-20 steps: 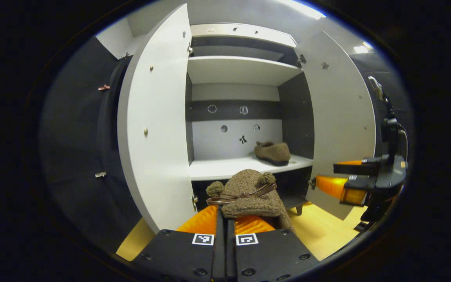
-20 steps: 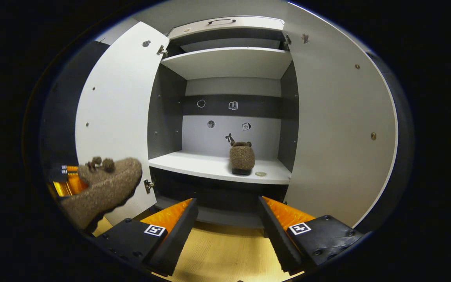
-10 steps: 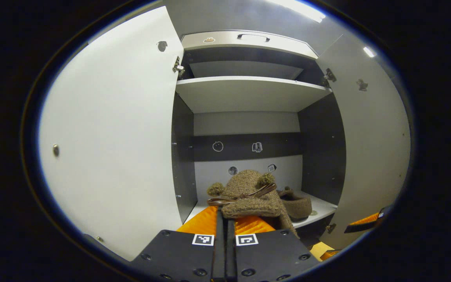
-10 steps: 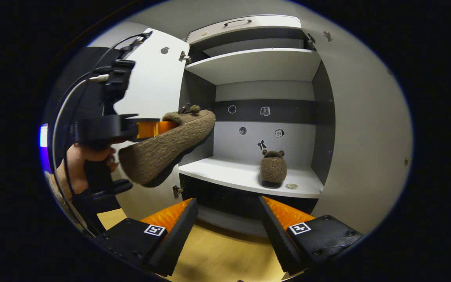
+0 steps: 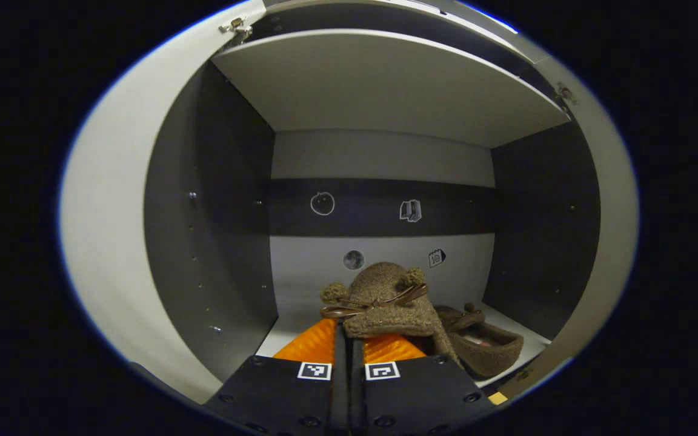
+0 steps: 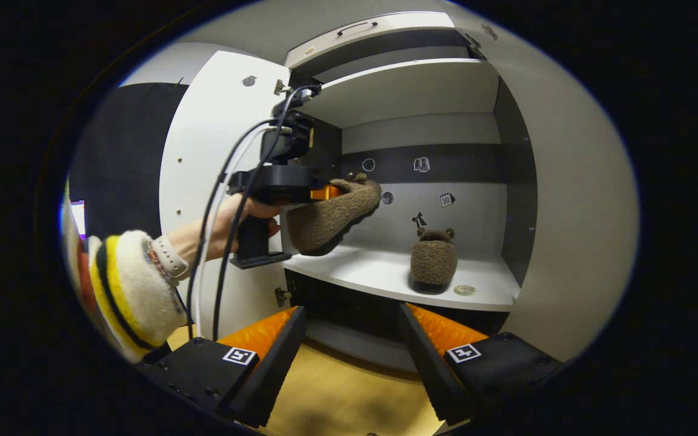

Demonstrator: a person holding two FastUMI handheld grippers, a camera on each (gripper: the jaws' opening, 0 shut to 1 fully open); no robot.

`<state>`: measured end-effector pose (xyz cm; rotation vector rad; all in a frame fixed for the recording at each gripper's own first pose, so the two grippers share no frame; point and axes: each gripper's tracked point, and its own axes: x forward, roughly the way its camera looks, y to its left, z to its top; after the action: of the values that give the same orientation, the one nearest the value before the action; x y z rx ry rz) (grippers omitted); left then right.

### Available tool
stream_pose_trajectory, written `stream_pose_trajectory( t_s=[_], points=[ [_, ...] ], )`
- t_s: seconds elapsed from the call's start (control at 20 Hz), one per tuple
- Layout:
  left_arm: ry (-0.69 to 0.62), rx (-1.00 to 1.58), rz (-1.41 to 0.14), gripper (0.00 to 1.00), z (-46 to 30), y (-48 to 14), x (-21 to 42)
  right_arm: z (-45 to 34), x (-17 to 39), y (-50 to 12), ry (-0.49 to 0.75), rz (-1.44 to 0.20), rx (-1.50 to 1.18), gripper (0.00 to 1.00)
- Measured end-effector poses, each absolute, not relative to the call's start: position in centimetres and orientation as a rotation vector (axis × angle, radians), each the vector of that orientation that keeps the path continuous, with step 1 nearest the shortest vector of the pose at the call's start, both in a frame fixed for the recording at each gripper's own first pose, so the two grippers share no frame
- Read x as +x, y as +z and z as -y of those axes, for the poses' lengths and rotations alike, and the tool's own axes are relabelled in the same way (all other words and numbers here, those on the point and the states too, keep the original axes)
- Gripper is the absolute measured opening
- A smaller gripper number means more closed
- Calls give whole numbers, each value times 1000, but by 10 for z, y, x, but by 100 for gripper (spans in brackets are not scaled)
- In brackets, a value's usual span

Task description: Grab one shoe with the right hand and put it into the shoe cabinet, grab the other shoe with the left hand and put it into the shoe cabinet; then close the right door with the right hand and the left door with the left hand.

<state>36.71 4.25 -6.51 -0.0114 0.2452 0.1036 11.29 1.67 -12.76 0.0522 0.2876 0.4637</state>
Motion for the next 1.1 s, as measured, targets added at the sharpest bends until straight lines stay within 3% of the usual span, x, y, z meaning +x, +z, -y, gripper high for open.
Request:
stream_pose_trajectory(
  t_s=[0.55, 0.75, 0.8, 0.9, 1.05, 1.1],
  points=[
    [80, -26, -447, 7, -45, -148, 440, -19, 134, -135, 504, -294, 4, 98],
    [105, -29, -490, 31, -50, -160, 438, -13, 138, -135, 485, -299, 13, 98],
    [107, -27, -496, 32, -50, -159, 435, -15, 139, -137, 484, -300, 15, 98],
    [122, -7, -497, 54, -55, -153, 427, -15, 138, -138, 483, -303, 13, 98],
    [118, 24, -485, 98, -61, -139, 408, -19, 135, -134, 496, -283, 4, 98],
    [112, 20, -464, 95, -60, -130, 402, -22, 132, -130, 502, -276, 5, 98]
  ],
)
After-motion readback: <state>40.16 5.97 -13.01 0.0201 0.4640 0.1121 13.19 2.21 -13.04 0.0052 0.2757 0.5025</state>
